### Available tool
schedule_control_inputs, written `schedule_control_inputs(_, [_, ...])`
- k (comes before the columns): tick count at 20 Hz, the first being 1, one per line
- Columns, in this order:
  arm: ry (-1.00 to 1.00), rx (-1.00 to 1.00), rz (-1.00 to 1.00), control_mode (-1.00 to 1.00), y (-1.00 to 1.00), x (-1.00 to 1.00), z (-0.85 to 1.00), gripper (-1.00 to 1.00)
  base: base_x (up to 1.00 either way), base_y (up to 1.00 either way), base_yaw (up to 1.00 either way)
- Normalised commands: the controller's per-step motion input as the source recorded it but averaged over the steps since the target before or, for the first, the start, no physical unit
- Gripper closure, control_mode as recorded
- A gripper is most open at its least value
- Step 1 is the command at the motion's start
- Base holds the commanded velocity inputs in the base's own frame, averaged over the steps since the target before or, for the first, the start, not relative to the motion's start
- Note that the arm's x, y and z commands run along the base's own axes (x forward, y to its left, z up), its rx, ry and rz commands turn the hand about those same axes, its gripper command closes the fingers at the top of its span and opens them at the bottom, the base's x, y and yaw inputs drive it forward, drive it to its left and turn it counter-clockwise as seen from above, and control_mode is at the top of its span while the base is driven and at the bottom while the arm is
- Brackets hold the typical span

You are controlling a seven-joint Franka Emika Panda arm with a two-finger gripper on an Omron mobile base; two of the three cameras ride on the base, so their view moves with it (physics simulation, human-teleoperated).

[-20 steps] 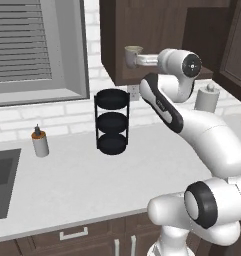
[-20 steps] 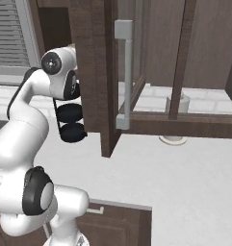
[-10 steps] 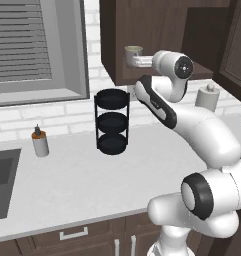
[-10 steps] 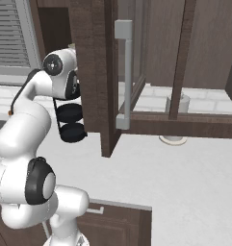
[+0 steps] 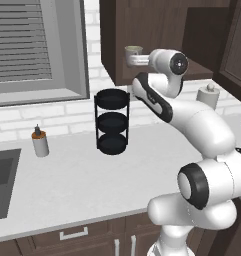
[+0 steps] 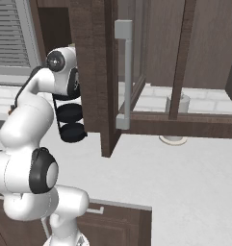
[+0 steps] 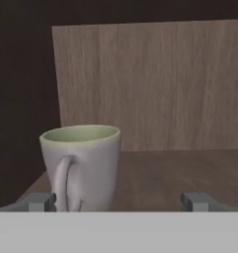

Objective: Gather all objects into one cabinet and sort the glasses and bowls to opposite sides.

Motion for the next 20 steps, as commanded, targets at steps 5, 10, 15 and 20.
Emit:
schedule_control_inputs(5, [0.03, 0.0, 0.0, -1.0, 0.1, 0.0, 0.0, -1.0, 0.0, 0.0, 0.0])
schedule_control_inputs(10, [0.02, 0.0, 0.0, -1.0, 0.21, 0.02, 0.0, -1.0, 0.0, 0.0, 0.0])
schedule_control_inputs(15, [0.01, 0.0, 0.0, -1.0, 0.1, 0.09, 0.0, -1.0, 0.0, 0.0, 0.0])
schedule_control_inputs(20, [0.0, 0.0, 0.0, -1.0, 0.0, 0.16, 0.0, -1.0, 0.0, 0.0, 0.0])
